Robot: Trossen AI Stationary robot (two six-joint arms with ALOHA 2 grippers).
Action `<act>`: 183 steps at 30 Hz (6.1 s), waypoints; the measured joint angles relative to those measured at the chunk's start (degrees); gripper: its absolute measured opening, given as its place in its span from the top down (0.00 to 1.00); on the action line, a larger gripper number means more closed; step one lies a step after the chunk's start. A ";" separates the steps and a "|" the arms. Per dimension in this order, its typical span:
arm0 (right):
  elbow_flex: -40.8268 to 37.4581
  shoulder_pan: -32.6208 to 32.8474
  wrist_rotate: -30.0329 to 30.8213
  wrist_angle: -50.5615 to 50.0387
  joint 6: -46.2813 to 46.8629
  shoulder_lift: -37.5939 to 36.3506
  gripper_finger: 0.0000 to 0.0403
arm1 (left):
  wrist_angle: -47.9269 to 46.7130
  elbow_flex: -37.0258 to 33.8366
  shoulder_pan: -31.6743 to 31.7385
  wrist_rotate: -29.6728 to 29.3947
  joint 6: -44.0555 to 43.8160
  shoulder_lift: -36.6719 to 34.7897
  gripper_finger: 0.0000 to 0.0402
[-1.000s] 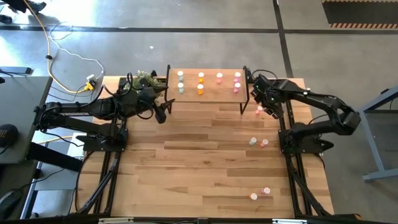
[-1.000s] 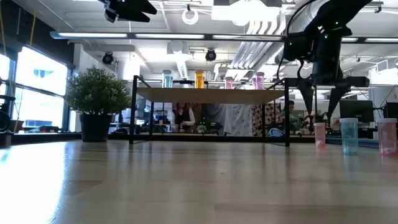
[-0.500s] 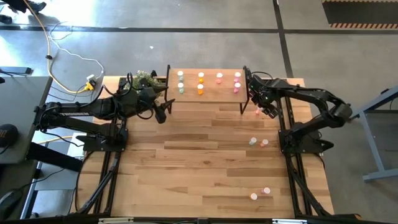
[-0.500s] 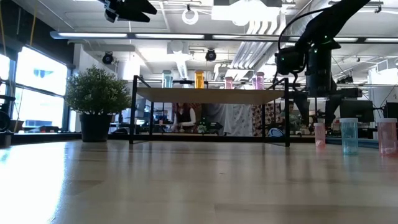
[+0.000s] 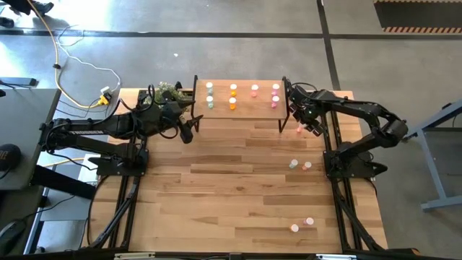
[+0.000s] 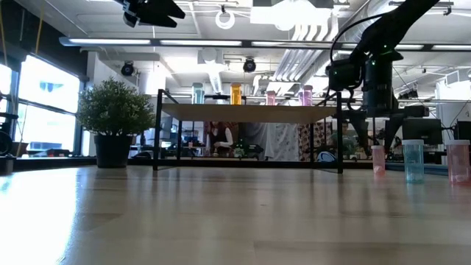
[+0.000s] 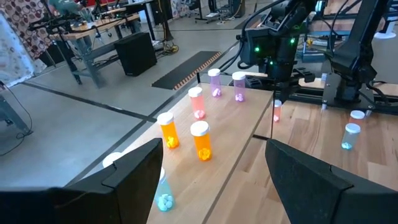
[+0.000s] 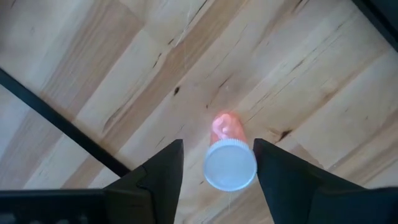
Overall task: Pick and place medicine bottles onto shelf by color
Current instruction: Put the top pink pill bottle on the shelf aligned with the other pink pill bottle
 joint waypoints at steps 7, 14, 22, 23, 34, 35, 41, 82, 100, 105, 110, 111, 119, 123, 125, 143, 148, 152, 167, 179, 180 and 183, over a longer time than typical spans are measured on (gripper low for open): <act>0.00 -0.09 -0.19 -0.02 -0.18 0.00 0.60 | 0.02 0.00 0.00 0.00 -0.02 0.00 0.31; 0.00 -0.09 -0.19 -0.09 -0.18 0.00 0.64 | 0.02 0.00 0.00 -0.07 -0.04 0.00 0.31; 0.00 -0.09 -0.17 -0.29 -0.18 0.00 0.69 | 0.04 0.00 0.00 -0.20 -0.05 0.00 0.31; 0.00 -0.09 -0.19 -0.31 -0.18 0.00 0.70 | 0.04 0.00 0.00 -0.20 -0.06 0.00 0.31; 0.07 -0.07 -0.44 -0.57 -3.95 -0.03 0.71 | 0.05 0.00 0.00 -0.18 -0.50 0.00 0.31; 0.07 -0.07 -0.62 -0.55 -4.69 -0.07 0.71 | 0.07 0.00 0.00 -0.18 -0.50 -0.02 0.31; 0.07 -0.05 -2.08 -0.73 -9.70 -1.89 0.71 | 0.05 0.00 0.00 -0.18 -0.50 0.00 0.31; 0.17 -0.05 -0.17 8.60 -19.81 -31.74 0.71 | 0.11 0.00 0.00 -0.16 -0.50 0.00 0.31; 0.17 4.34 -0.63 33.93 -24.81 -33.09 0.71 | 0.11 0.00 -0.02 -0.16 -0.50 0.00 0.31; 0.17 7.58 0.61 41.48 -24.83 -33.07 0.71 | 0.11 0.00 0.00 -0.16 -0.50 -0.02 0.31; 0.17 10.95 2.65 51.71 -26.03 -33.00 0.71 | 0.11 0.00 -0.02 -0.16 -0.50 0.00 0.31; 0.17 11.55 2.99 54.03 -26.91 -32.99 0.71 | 0.11 0.00 -0.01 -0.16 -0.50 -0.02 0.31; 9.77 13.74 3.65 51.41 -34.94 -28.12 0.71 | 0.11 0.00 0.00 -0.16 -0.50 0.00 0.31; 20.88 13.39 3.53 36.21 -40.01 -22.58 0.71 | 0.11 0.00 -0.01 -0.16 -0.50 0.00 0.31; 26.46 12.84 3.34 26.83 -41.03 -19.44 0.71 | 0.11 0.00 0.00 -0.16 -0.50 -0.01 0.31; 65.48 14.59 -1.64 -18.35 -62.07 10.27 0.71 | -0.17 0.00 -0.02 -0.03 -0.50 0.00 0.31; 69.90 16.59 -2.54 -21.54 -66.60 16.04 0.71 | -1.40 0.02 0.00 0.00 -0.51 0.00 0.31; 70.79 17.42 -2.53 -24.01 -69.46 19.94 0.71 | -2.52 0.02 0.00 0.00 -0.52 0.00 0.31; 70.79 18.76 -2.96 -27.25 -75.55 28.84 0.71 | -2.78 0.02 0.00 0.00 -0.96 0.00 0.31; 70.79 19.46 -2.04 -27.47 -78.65 31.03 0.71 | -2.84 0.02 -0.01 0.00 -1.18 0.00 0.31; 70.79 19.44 -1.98 -27.47 -79.09 31.11 0.71 | -2.84 0.02 0.00 0.00 -1.18 0.00 0.31; 70.79 19.43 -2.00 -27.61 -79.48 31.63 0.71 | -2.84 0.02 -0.02 0.02 -1.61 0.00 0.31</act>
